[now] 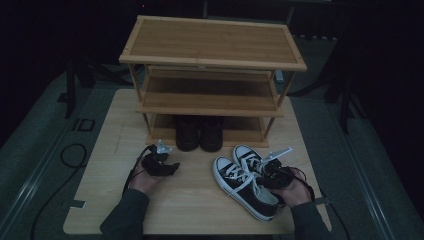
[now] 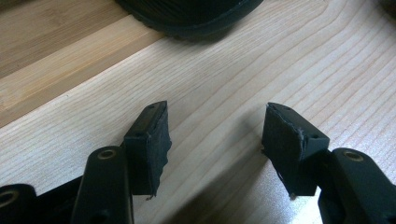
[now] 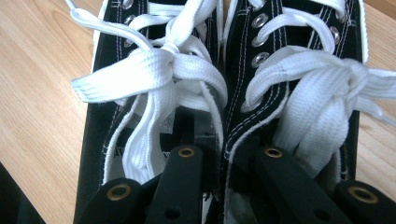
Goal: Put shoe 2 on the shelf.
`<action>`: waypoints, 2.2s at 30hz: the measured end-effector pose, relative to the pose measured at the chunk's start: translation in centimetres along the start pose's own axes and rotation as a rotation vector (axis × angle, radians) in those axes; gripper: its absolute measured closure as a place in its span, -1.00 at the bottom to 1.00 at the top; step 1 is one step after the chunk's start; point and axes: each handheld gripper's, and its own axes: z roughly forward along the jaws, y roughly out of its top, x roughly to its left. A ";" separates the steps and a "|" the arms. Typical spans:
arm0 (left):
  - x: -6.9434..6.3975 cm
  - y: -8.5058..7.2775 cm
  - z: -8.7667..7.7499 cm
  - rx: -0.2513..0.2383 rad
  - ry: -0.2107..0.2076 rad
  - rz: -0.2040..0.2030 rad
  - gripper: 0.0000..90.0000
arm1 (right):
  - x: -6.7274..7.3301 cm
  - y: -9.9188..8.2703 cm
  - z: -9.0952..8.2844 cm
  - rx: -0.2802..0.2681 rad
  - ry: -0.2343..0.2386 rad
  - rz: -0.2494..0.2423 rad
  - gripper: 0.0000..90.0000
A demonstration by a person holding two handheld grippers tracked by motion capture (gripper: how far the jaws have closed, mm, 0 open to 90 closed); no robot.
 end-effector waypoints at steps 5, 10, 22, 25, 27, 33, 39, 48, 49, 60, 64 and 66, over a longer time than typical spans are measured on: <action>0.0 0.0 0.0 -0.001 0.000 0.001 -0.07 | -0.4 -0.2 -0.5 0.003 0.008 -0.018 0.89; 0.0 0.0 0.0 -0.001 0.000 0.000 -0.07 | -0.9 -0.3 -1.3 -0.016 0.030 -0.025 0.89; 0.0 0.0 0.0 -0.001 0.000 0.000 -0.07 | -1.9 0.3 -2.8 -0.053 0.061 -0.048 0.89; 0.0 0.0 0.0 0.001 0.000 0.000 -0.07 | -2.1 0.6 -3.2 -0.060 0.063 -0.059 0.89; 0.0 0.0 0.0 0.001 0.000 0.000 -0.07 | -2.2 0.9 -3.4 -0.065 0.061 -0.071 0.89; 0.0 0.0 0.0 0.001 0.000 0.000 -0.07 | -2.6 1.7 -4.4 -0.067 0.040 -0.109 0.89; 0.0 0.0 0.0 0.002 0.000 0.001 -0.07 | -3.1 2.7 -5.4 -0.072 0.024 -0.135 0.89; 0.0 0.0 0.0 0.004 -0.002 0.002 -0.07 | -3.1 4.3 -6.6 -0.092 0.043 -0.205 0.89; 0.0 0.0 0.0 0.004 -0.003 0.003 -0.07 | -3.0 4.5 -6.7 -0.091 0.044 -0.211 0.89; 0.0 0.0 0.0 0.004 -0.002 0.003 -0.07 | -2.6 6.1 -7.6 -0.100 0.064 -0.258 0.89; 0.0 0.0 0.0 0.004 -0.002 0.003 -0.07 | -2.4 6.5 -7.9 -0.098 0.063 -0.284 0.89; 0.0 0.0 0.0 0.004 -0.002 0.002 -0.07 | -2.3 6.7 -8.0 -0.092 0.062 -0.294 0.89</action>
